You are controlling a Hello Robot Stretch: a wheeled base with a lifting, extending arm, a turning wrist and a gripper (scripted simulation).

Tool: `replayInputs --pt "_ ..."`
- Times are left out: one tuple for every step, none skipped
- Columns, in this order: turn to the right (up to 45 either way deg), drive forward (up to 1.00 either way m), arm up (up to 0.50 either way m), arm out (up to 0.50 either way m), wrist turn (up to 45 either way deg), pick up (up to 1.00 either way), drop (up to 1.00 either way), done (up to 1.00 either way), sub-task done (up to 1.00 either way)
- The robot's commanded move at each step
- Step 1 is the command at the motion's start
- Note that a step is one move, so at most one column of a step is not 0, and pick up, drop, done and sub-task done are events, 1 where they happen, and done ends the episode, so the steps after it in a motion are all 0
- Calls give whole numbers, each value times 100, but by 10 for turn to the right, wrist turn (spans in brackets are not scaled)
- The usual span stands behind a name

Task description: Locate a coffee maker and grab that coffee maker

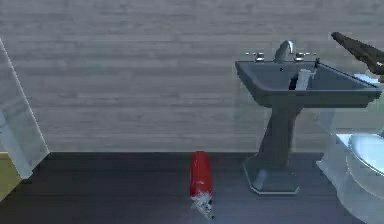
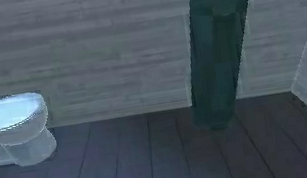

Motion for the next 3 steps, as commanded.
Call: replayInputs --pt "450 0 0 0 0 0 0 0 0" --pt "450 0 0 0 0 0 0 0 0" --pt "450 0 0 0 0 0 0 0 0"
